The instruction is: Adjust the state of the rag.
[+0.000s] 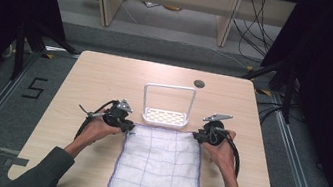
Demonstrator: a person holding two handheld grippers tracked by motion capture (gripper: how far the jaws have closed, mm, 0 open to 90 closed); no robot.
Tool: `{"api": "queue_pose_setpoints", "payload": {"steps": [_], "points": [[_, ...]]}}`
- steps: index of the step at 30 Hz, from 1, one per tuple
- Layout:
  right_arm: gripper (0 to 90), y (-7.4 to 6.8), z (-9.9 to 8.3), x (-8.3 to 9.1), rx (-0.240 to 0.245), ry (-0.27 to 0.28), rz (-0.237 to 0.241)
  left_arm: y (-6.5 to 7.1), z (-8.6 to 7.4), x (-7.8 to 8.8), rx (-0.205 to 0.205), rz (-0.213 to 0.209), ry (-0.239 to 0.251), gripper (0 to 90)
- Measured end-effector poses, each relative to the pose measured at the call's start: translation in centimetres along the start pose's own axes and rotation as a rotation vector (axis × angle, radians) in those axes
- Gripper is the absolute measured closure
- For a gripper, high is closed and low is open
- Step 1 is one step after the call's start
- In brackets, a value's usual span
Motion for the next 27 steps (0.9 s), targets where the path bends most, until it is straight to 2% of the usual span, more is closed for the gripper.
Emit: {"api": "queue_pose_setpoints", "payload": {"steps": [1, 2, 3, 4, 5, 6, 9, 10, 11, 12, 13, 14, 15, 16, 17, 18, 19, 24, 27], "points": [[77.9, 0.2, 0.0, 0.0, 0.014, 0.003, 0.000, 0.0, 0.0, 0.1, -0.001, 0.001, 0.001, 82.4], [82.2, 0.5, 0.1, 0.1, 0.054, -0.002, -0.003, 0.1, 0.1, 0.2, -0.012, -0.002, 0.005, 83.3], [87.0, 0.5, 0.2, 0.2, 0.059, 0.009, 0.008, 0.1, 0.1, 0.3, -0.010, -0.002, 0.013, 84.2], [88.5, 0.4, 0.2, 0.3, 0.047, 0.019, 0.013, 0.2, 0.2, 0.5, -0.023, 0.000, 0.011, 84.6], [89.2, 0.6, 0.3, 0.5, 0.085, 0.019, 0.006, 0.3, 0.3, 0.7, -0.023, -0.003, 0.021, 85.0], [89.5, 0.5, 0.4, 0.6, 0.095, 0.028, 0.014, 0.5, 0.4, 0.9, -0.013, -0.009, 0.033, 85.2], [89.8, 0.1, 0.6, 1.7, 0.097, 0.030, 0.013, 0.9, 0.6, 1.7, -0.030, -0.007, 0.049, 85.4], [89.8, 0.0, 0.7, 1.6, 0.095, 0.057, 0.013, 1.0, 0.7, 2.1, -0.037, -0.003, 0.056, 85.4], [89.9, -0.1, 0.8, 2.2, 0.091, 0.044, 0.015, 1.0, 0.8, 2.4, -0.040, -0.006, 0.063, 85.5], [89.9, -0.1, 0.9, 2.2, 0.102, 0.073, 0.011, 1.1, 0.9, 2.7, -0.039, -0.003, 0.076, 85.5], [89.9, -0.2, 0.9, 2.8, 0.104, 0.053, 0.014, 1.2, 1.0, 3.0, -0.045, -0.007, 0.078, 85.5], [89.9, -0.4, 1.0, 3.0, 0.088, 0.064, 0.019, 1.2, 1.2, 3.5, -0.045, -0.005, 0.088, 85.5], [89.9, -0.4, 1.2, 3.3, 0.093, 0.081, 0.019, 1.3, 1.4, 3.8, -0.047, -0.010, 0.101, 85.5], [89.9, -0.4, 1.2, 3.7, 0.099, 0.071, 0.015, 1.4, 1.5, 4.1, -0.047, -0.008, 0.109, 85.5], [89.8, -0.5, 1.5, 3.9, 0.114, 0.100, 0.015, 1.4, 1.7, 4.4, -0.045, -0.008, 0.115, 85.5], [89.9, -0.6, 1.5, 4.4, 0.104, 0.078, 0.014, 1.4, 2.0, 4.7, -0.052, -0.003, 0.125, 85.5], [89.9, -0.6, 1.8, 4.8, 0.111, 0.096, 0.014, 1.4, 2.1, 4.9, -0.058, 0.001, 0.127, 85.5], [89.8, -1.0, 2.8, 6.5, 0.112, 0.117, 0.014, 1.2, 3.0, 6.1, -0.065, 0.010, 0.162, 85.5], [89.8, -1.1, 3.7, 7.3, 0.137, 0.144, 0.000, 0.8, 3.4, 6.7, -0.061, 0.017, 0.182, 85.5]]}}
Point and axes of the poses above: each handheld gripper's, and its own axes: x roughly backward along the jaws, z roughly out of its top, y roughly to its right, the point moved 6 cm from there along -x, roughly forward along the jaws, and after that the axes turned 1 degree about z, right-handed, at the moved point
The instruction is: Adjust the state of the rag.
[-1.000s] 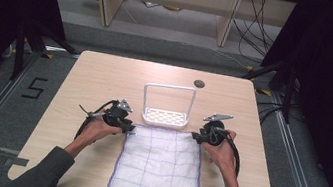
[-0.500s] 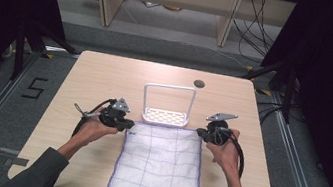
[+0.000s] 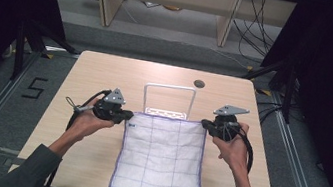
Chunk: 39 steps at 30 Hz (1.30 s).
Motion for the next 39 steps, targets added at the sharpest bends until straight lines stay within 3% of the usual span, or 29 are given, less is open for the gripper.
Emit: {"api": "queue_pose_setpoints", "payload": {"steps": [3, 6, 13, 14, 18, 20, 21, 22, 23, 26, 29, 31, 36, 37, 38, 39], "points": [[89.9, -0.1, 0.6, 0.3, -0.002, 0.018, 0.001, -0.4, 0.3, 0.6, 0.009, 0.006, 0.027, 85.5], [89.9, -0.3, 0.6, 0.4, 0.021, 0.017, 0.006, -0.1, 0.0, 0.8, -0.004, 0.008, 0.020, 85.4], [89.9, -2.4, -1.3, 2.2, 0.070, 0.028, 0.021, 3.2, -2.0, 3.1, -0.062, -0.046, 0.029, 85.3], [89.9, -2.4, -1.3, 2.2, 0.070, 0.028, 0.021, 3.2, -2.0, 3.1, -0.062, -0.046, 0.029, 85.3], [89.9, -3.9, -3.5, 3.5, 0.056, 0.020, 0.032, 5.7, -3.5, 3.9, -0.074, -0.085, 0.044, 85.2], [89.8, -4.3, -4.3, 3.8, 0.077, 0.030, 0.033, 6.6, -4.2, 4.1, -0.092, -0.095, 0.030, 85.1], [89.8, -4.5, -4.7, 3.9, 0.087, 0.038, 0.034, 7.2, -4.4, 4.1, -0.075, -0.103, 0.037, 85.1], [89.8, -4.8, -5.1, 4.1, 0.078, 0.034, 0.037, 7.4, -4.7, 4.2, -0.106, -0.112, 0.024, 85.1], [89.8, -5.1, -5.5, 4.2, 0.077, 0.029, 0.038, 7.9, -4.9, 4.3, -0.092, -0.117, 0.033, 85.1], [89.8, -6.0, -6.6, 4.6, 0.081, 0.022, 0.043, 9.0, -5.7, 4.6, -0.100, -0.128, 0.015, 85.0], [89.8, -6.6, -7.5, 4.6, 0.101, 0.016, 0.053, 9.8, -6.4, 4.8, -0.144, -0.146, -0.005, 84.9], [89.7, -6.8, -8.3, 4.6, 0.103, 0.007, 0.037, 10.4, -7.0, 4.7, -0.142, -0.160, -0.010, 84.8], [89.7, -7.8, -10.1, 4.7, 0.091, -0.022, 0.056, 11.3, -8.6, 4.5, -0.163, -0.181, -0.048, 84.7], [89.6, -8.0, -10.4, 4.7, 0.099, -0.028, 0.050, 11.2, -8.9, 4.5, -0.189, -0.177, -0.069, 84.6], [89.6, -8.2, -10.7, 4.7, 0.099, -0.036, 0.053, 11.5, -9.2, 4.3, -0.163, -0.180, -0.058, 84.6], [89.6, -8.4, -11.0, 4.7, 0.105, -0.044, 0.058, 11.6, -9.6, 4.3, -0.177, -0.187, -0.081, 84.5]]}}
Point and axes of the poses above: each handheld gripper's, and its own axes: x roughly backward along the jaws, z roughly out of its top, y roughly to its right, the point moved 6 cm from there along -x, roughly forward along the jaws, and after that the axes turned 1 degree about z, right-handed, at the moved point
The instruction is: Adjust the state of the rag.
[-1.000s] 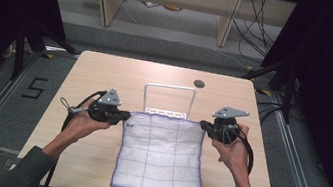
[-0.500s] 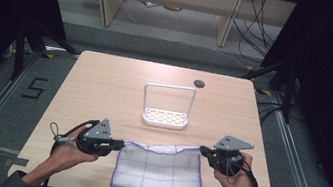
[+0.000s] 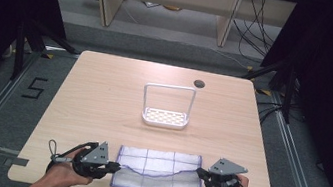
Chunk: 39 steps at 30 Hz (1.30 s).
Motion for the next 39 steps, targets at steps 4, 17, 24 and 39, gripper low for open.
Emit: {"api": "queue_pose_setpoints", "payload": {"steps": [4, 17, 24, 39], "points": [[89.1, -0.7, -1.3, -0.4, 0.001, -0.038, 0.006, 0.7, -1.0, -0.7, -0.058, 0.014, -0.038, 83.5], [60.4, -1.7, -3.7, -0.1, -0.066, -0.072, 0.065, 2.6, -1.4, -0.6, -0.061, -0.038, -0.055, 46.1], [56.4, -1.0, -1.6, 1.4, -0.088, 0.031, 0.024, 0.5, 0.6, 1.0, -0.017, 0.006, 0.021, 36.9], [45.8, 0.2, -1.8, -1.1, -0.184, -0.092, -0.041, -6.7, 1.4, -2.7, 0.129, 0.083, -0.053, 37.4]]}}
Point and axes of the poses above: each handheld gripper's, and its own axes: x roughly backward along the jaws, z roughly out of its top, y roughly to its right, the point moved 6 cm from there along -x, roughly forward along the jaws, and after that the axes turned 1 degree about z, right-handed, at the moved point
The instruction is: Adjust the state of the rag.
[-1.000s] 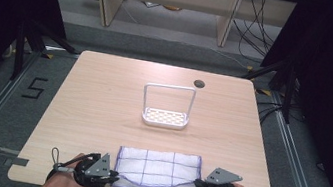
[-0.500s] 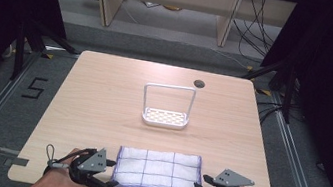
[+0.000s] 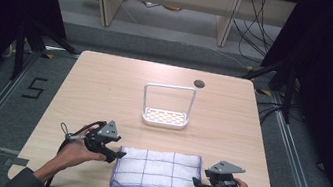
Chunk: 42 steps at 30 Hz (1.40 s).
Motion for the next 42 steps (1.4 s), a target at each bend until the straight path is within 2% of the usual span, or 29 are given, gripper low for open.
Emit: {"api": "queue_pose_setpoints", "payload": {"steps": [3, 4, 6, 7, 8, 9, 10, 14, 16, 17, 19, 21, 24, 25, 26, 28, 29, 31, 32, 33, 34, 35, 36, 38, 39, 40, 42], "points": [[44.6, -0.3, -0.4, 0.0, -0.022, -0.011, 0.008, -0.4, 0.0, -0.7, 0.004, -0.014, -0.021, 37.5], [44.3, -0.3, -0.5, -0.1, -0.015, 0.015, 0.006, -0.4, 0.0, -0.8, 0.007, -0.017, -0.020, 37.7], [44.1, -0.4, -0.6, 0.0, -0.019, 0.001, 0.006, -0.5, 0.0, -1.0, 0.006, -0.021, -0.024, 38.3], [42.9, -0.5, -0.9, 0.0, -0.009, -0.012, -0.001, -0.6, -0.1, -1.1, -0.007, -0.037, -0.049, 39.2], [42.7, -0.7, -1.1, 0.0, -0.027, -0.012, -0.003, -0.8, -0.2, -1.1, -0.040, -0.039, -0.073, 39.3], [42.5, -0.7, -1.2, -0.1, -0.011, -0.019, -0.009, -0.8, -0.2, -1.3, -0.025, -0.043, -0.076, 39.3], [41.9, -0.7, -1.4, -0.1, 0.005, -0.028, -0.018, -0.9, -0.3, -1.4, -0.039, -0.038, -0.082, 39.4], [42.3, -1.0, -1.9, -0.3, -0.013, -0.055, -0.028, -0.8, -0.3, -1.7, -0.044, -0.054, -0.082, 43.7], [42.6, -1.0, -2.0, -0.4, -0.007, -0.062, -0.029, -0.8, -0.4, -1.7, -0.044, -0.057, -0.085, 46.1], [43.3, -0.9, -2.2, -0.6, 0.009, -0.074, -0.041, -0.7, -0.4, -1.6, -0.064, -0.069, -0.093, 47.6], [44.4, -1.0, -2.3, -0.7, 0.008, -0.084, -0.049, -0.6, -0.4, -1.7, -0.071, -0.068, -0.087, 51.0], [46.1, -1.0, -2.3, -0.8, 0.033, -0.076, -0.054, -0.5, -0.5, -1.7, -0.077, -0.073, -0.086, 54.4], [48.2, -1.1, -2.3, -0.8, 0.038, -0.080, -0.047, -0.4, -0.5, -1.7, -0.086, -0.075, -0.088, 58.7], [50.8, -1.3, -2.3, -0.7, 0.016, -0.083, -0.036, -0.1, -0.4, -1.8, -0.050, -0.079, -0.064, 60.2], [52.1, -1.2, -2.3, -0.8, 0.034, -0.076, -0.040, 0.0, -0.4, -1.9, -0.037, -0.078, -0.050, 61.6], [54.2, -1.2, -2.3, -0.8, 0.036, -0.074, -0.036, -0.1, -0.5, -1.9, -0.042, -0.077, -0.056, 65.6], [58.5, -1.5, -2.3, -0.7, 0.019, -0.077, -0.025, -0.2, -0.5, -1.9, -0.047, -0.079, -0.059, 68.0], [61.5, -1.6, -2.4, -0.7, 0.015, -0.077, -0.014, -0.2, -0.6, -1.9, -0.044, -0.081, -0.056, 70.7], [63.2, -1.7, -2.4, -0.7, -0.008, -0.081, -0.003, -0.4, -0.7, -1.7, -0.088, -0.081, -0.086, 72.5], [64.8, -1.6, -2.4, -0.9, -0.001, -0.061, -0.002, -0.4, -0.7, -1.6, -0.093, -0.086, -0.087, 74.6], [66.6, -1.7, -2.5, -0.7, -0.027, -0.080, 0.021, 0.0, -0.6, -1.9, -0.049, -0.096, -0.058, 76.9], [68.2, -1.5, -2.5, -0.8, -0.017, -0.064, 0.027, 0.1, -0.6, -1.9, -0.052, -0.087, -0.054, 78.5], [70.2, -1.5, -2.5, -0.8, -0.030, -0.057, 0.030, 0.1, -0.6, -1.9, -0.052, -0.087, -0.054, 79.4], [75.2, -1.3, -2.5, -0.8, -0.014, -0.053, 0.043, 0.3, -0.6, -1.8, -0.053, -0.090, -0.054, 82.1], [78.0, -1.4, -2.5, -0.9, -0.006, -0.049, 0.047, 0.0, -0.7, -1.6, -0.101, -0.089, -0.089, 82.9], [79.9, -1.4, -2.4, -0.9, 0.017, -0.047, 0.050, 0.1, -0.7, -1.6, -0.094, -0.093, -0.086, 83.5], [81.2, -1.6, -2.4, -0.8, 0.013, -0.054, 0.053, 0.0, -0.8, -1.4, -0.108, -0.095, -0.103, 84.8]]}}
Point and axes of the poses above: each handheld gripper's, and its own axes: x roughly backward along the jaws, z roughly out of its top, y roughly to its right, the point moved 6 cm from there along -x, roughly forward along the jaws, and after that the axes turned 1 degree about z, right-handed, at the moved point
